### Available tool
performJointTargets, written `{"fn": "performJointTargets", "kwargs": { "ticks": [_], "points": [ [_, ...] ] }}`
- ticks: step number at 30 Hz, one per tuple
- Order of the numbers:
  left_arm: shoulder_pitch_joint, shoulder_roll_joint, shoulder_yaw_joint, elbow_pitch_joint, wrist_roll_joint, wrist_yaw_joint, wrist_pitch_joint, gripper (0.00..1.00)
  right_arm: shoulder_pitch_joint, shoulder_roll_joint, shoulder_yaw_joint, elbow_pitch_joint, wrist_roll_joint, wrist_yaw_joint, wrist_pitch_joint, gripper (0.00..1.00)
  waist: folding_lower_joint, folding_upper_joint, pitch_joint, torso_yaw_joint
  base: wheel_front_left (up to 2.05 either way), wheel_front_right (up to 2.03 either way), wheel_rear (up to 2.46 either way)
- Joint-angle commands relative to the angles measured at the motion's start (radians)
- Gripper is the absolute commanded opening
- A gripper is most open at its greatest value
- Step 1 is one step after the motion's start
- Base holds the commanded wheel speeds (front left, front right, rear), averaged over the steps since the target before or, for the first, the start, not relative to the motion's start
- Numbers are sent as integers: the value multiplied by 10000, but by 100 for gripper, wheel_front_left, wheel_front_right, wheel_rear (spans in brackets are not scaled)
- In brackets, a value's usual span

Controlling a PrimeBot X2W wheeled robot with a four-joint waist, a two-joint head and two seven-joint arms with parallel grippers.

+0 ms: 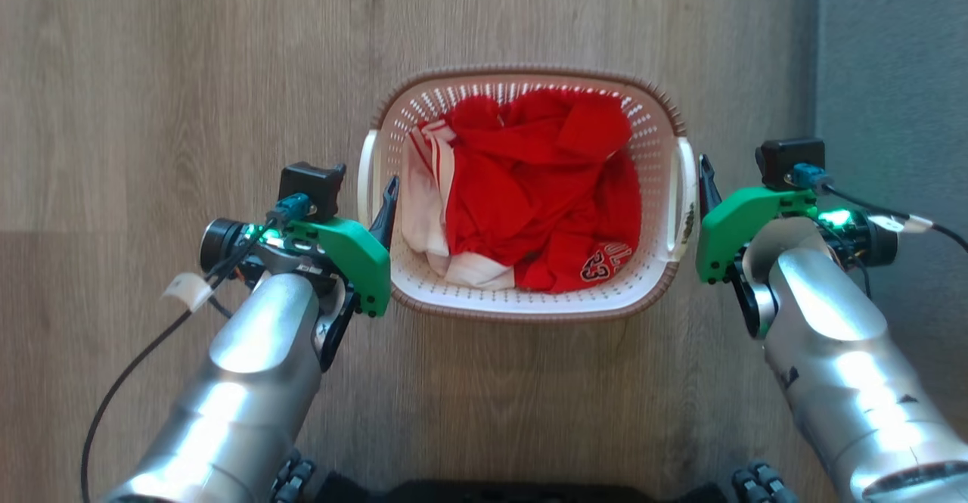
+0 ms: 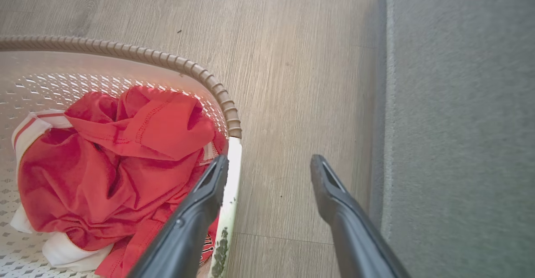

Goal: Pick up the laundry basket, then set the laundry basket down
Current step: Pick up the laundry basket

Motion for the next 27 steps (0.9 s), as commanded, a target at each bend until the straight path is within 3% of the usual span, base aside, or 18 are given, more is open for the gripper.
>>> {"fn": "performJointTargets", "kwargs": {
  "ticks": [1,16,27],
  "points": [
    [-57,198,119,-31,-86,-22,-53,100,79,109,254,-88,45,69,32,100,-2,0,190,48,0,0,0],
    [-1368,198,-1439,1961,-1370,-176,37,100,-731,109,1314,699,796,69,174,100,-2,0,1015,-33,0,0,0],
    [-1990,198,-2247,2425,-2090,-116,462,100,-1127,109,1857,941,1180,69,308,100,-2,0,1538,-151,0,0,0]
  ]
}}
